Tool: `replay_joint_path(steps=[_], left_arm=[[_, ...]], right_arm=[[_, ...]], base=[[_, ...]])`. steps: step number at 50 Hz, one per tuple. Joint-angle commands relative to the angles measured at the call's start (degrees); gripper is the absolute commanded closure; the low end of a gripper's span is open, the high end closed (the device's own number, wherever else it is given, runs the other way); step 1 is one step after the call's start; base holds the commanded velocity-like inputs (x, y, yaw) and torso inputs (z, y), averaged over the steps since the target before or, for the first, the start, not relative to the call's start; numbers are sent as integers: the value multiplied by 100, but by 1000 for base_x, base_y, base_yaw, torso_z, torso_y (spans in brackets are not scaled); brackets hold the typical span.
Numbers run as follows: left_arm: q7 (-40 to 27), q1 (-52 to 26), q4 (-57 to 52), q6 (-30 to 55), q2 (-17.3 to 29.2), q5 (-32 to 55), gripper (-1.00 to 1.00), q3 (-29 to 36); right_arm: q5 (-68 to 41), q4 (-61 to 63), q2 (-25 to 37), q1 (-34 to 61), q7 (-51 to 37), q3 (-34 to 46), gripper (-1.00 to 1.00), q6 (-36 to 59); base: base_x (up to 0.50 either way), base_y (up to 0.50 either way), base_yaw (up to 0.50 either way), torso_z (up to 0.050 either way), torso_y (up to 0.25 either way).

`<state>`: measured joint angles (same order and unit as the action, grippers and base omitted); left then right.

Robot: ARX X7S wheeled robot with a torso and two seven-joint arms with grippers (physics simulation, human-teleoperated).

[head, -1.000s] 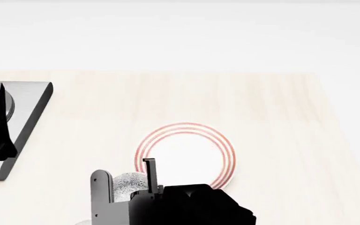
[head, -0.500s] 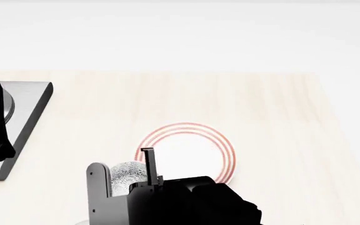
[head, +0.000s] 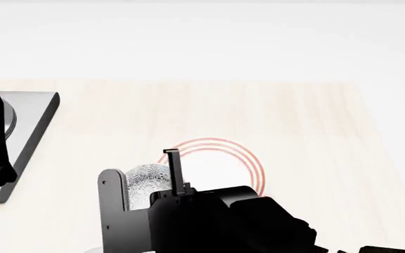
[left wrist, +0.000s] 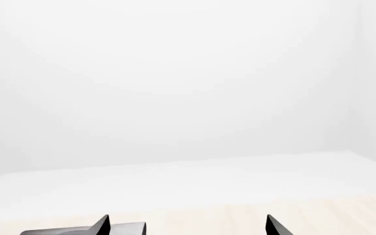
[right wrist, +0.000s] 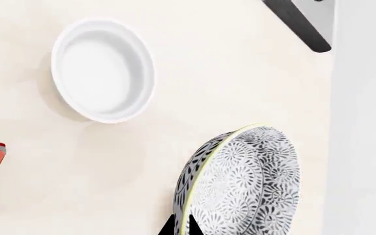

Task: Pick the akita bowl between the plate and the ramekin and place it on the plate.

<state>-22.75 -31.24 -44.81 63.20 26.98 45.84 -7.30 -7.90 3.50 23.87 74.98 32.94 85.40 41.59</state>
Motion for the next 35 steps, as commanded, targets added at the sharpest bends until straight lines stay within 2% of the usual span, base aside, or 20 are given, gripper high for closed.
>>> replay_joint_path(steps=[1, 21, 35], left_arm=[[-39, 21, -61, 37, 13, 94, -100, -11], [5, 177, -78, -147, 35, 16, -100, 155], [69, 229, -45, -308, 90, -78, -100, 269]], right_arm=[[44, 601, 345, 238, 10, -165, 100, 304], [227, -301, 521, 347, -202, -324, 100, 26], [425, -1530, 121, 241, -508, -332, 100, -533]], base=[[0, 0, 0, 0, 0], [0, 0, 0, 0, 1], [0, 0, 0, 0, 1]])
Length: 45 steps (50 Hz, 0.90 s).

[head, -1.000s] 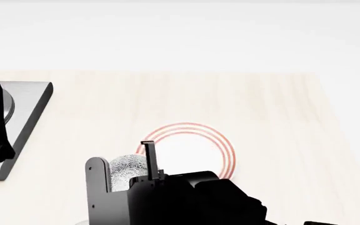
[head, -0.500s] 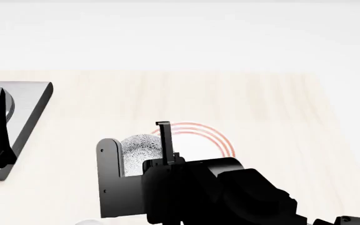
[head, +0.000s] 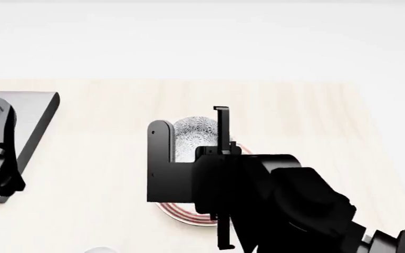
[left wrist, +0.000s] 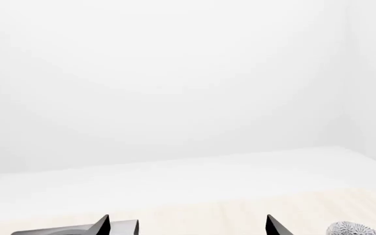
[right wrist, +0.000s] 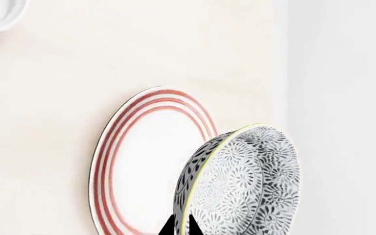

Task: Pick the akita bowl between the plate and the ramekin and place it on the plate.

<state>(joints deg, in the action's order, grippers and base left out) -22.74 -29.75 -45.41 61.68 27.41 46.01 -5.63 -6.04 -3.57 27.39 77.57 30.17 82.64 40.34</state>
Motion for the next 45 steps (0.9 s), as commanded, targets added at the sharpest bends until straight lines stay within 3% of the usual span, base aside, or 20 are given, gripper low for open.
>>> replay_joint_path(steps=[1, 29, 45], left_arm=[[78, 90, 16, -173, 53, -104, -100, 111], [113, 151, 54, -277, 114, -19, -100, 107], [102, 236, 53, -322, 138, 57, -100, 48]], right_arm=[[253, -893, -253, -29, -256, -56, 100, -450], [362, -3826, -1480, -231, -587, -88, 100, -1845], [347, -3859, -1639, -440, -566, -17, 100, -2041]], base=[[0, 0, 0, 0, 0], [0, 0, 0, 0, 0], [0, 0, 0, 0, 1]])
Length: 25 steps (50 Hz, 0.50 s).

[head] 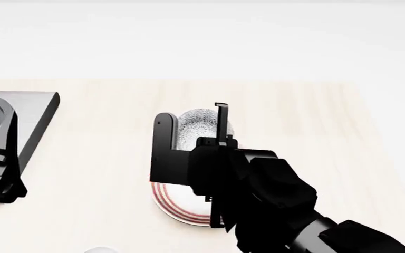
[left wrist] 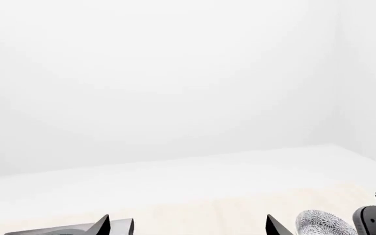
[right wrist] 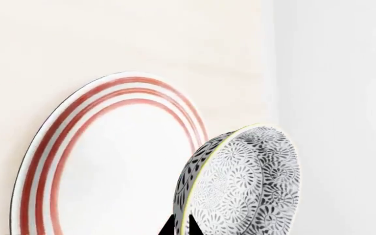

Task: Pick the akita bowl between the plate and the ramekin and place it on the plate.

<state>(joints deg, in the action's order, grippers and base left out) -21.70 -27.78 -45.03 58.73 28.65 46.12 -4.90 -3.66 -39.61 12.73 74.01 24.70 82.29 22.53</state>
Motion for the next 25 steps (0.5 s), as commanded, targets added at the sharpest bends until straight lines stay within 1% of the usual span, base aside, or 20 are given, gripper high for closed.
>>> replay_joint_path(steps=[1, 13, 25], left_arm=[[-4, 38, 17, -29, 15, 48, -100, -22], [6, 54, 49, -79, 27, 38, -100, 38], [15, 74, 59, -144, 39, 27, -100, 79]], right_arm=[[108, -275, -184, -96, -19, 21, 100, -280], [113, -900, -447, -196, -70, 24, 100, -662], [133, -1414, -562, -179, -90, 24, 100, -881]], base=[[0, 0, 0, 0, 0], [0, 0, 0, 0, 0], [0, 0, 0, 0, 1]])
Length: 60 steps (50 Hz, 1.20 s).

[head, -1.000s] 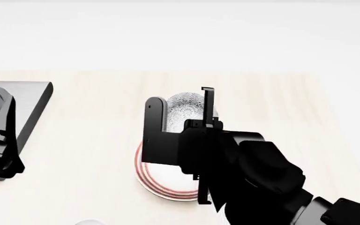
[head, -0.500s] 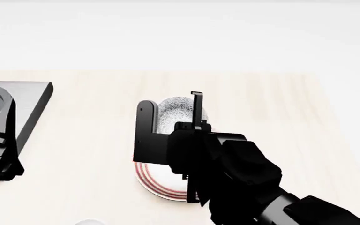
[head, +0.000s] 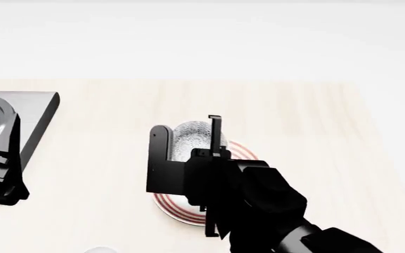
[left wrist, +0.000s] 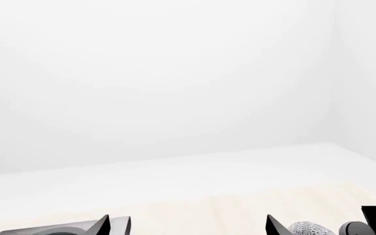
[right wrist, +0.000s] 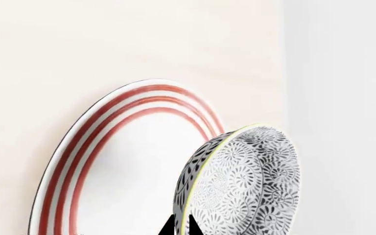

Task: Pick the akita bowl between the plate and the ramekin and place it on the plate.

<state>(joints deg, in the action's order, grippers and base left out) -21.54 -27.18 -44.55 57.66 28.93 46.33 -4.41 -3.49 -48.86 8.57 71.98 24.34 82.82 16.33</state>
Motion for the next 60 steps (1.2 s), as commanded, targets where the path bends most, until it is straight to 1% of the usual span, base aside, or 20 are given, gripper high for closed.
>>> replay_joint_path(steps=[1, 11, 16, 17, 19, 28, 34, 38, 45, 51, 56, 57, 60], left_arm=[[-5, 11, 10, -32, 13, 12, -100, 32], [-19, -7, 12, -28, 14, 74, -100, 33], [5, 3, 19, -88, 32, 52, -100, 36], [96, 32, 30, -146, 54, 68, -100, 32], [163, 33, 105, -183, 21, 209, -100, -92], [254, 108, 6, -301, 76, 190, -100, -60], [249, 131, 8, -330, 86, 177, -100, -50], [240, 150, -10, -339, 101, 170, -100, -40], [217, 143, -12, -349, 101, 193, -100, -45], [211, 141, -8, -360, 113, 208, -100, -46], [251, 166, -20, -429, 138, 148, -100, 0], [285, 175, -55, -494, 183, 7, -100, 96], [242, 176, -32, -447, 130, 173, -100, -8]], right_arm=[[119, -559, -167, 34, -59, -29, 100, -291], [143, -1107, -347, 85, -114, -39, 100, -470], [141, -1130, -346, 61, -107, -37, 100, -484], [142, -1160, -353, 64, -105, -37, 100, -503], [146, -1193, -357, 57, -113, -35, 100, -520], [139, -1158, -377, 42, -118, -40, 100, -523], [143, -1466, -504, 10, -127, -36, 100, -719], [128, -1888, -688, 18, -136, -55, 100, -961], [97, -1926, -723, -39, -111, -41, 100, -1024], [83, -2262, -842, -54, -114, -26, 100, -1215], [53, -2225, -834, -51, -115, -7, 100, -1195], [51, -2222, -831, -56, -112, 0, 100, -1200], [37, -2238, -831, -53, -116, 9, 100, -1209]], base=[[0, 0, 0, 0, 0], [0, 0, 0, 0, 0], [0, 0, 0, 0, 0], [0, 0, 0, 0, 0], [0, 0, 0, 0, 0], [0, 0, 0, 0, 1], [0, 0, 0, 0, 0], [0, 0, 0, 0, 0], [0, 0, 0, 0, 0], [0, 0, 0, 0, 2], [0, 0, 0, 0, 0], [0, 0, 0, 0, -250], [0, 0, 0, 0, -250]])
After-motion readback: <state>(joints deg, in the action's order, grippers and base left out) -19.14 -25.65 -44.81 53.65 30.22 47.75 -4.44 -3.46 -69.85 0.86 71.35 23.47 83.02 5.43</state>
